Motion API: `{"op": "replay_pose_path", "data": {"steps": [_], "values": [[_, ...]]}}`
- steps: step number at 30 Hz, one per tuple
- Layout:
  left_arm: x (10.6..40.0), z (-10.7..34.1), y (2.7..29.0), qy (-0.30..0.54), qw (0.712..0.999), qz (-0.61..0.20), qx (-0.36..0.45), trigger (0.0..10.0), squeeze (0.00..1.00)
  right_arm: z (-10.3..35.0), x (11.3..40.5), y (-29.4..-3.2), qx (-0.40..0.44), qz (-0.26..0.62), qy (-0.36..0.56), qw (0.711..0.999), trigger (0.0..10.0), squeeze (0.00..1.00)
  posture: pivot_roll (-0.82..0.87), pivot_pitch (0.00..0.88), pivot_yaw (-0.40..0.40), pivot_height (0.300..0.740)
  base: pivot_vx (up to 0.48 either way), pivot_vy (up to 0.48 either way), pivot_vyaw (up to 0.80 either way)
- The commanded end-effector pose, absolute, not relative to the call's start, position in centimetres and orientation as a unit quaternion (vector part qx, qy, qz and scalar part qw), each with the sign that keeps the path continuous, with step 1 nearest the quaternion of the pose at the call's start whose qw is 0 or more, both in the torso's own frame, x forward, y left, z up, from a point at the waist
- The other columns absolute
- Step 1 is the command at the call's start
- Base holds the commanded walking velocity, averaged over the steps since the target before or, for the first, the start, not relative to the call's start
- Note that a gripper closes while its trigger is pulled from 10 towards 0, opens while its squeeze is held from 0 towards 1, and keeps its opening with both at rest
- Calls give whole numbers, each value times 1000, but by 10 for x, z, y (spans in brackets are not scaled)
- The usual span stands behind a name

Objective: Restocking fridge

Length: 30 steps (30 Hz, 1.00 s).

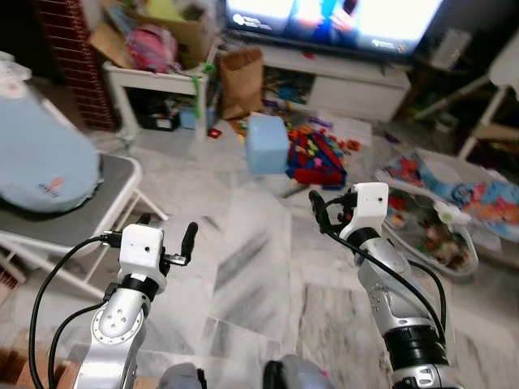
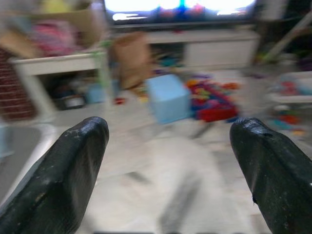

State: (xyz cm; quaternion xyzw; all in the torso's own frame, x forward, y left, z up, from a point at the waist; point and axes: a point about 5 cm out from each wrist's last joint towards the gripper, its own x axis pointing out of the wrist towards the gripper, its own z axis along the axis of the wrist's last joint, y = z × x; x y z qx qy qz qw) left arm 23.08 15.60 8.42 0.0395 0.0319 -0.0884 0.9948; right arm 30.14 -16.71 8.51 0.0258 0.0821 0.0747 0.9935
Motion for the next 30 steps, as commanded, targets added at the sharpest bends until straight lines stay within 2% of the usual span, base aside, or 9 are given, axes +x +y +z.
{"op": "replay_pose_path", "data": {"steps": [1, 30], "values": [[229, 84, 156, 36, 994, -91, 41, 10000, 0, 90, 304, -167, 28, 74, 73, 994, 10000, 0, 56, 77, -86, 740, -277, 0, -800], [229, 83, 157, 42, 994, -92, 37, 10000, 0, 90, 305, -167, 30, 74, 75, 994, 10000, 0, 58, 77, -90, 740, -254, 0, -800]]}}
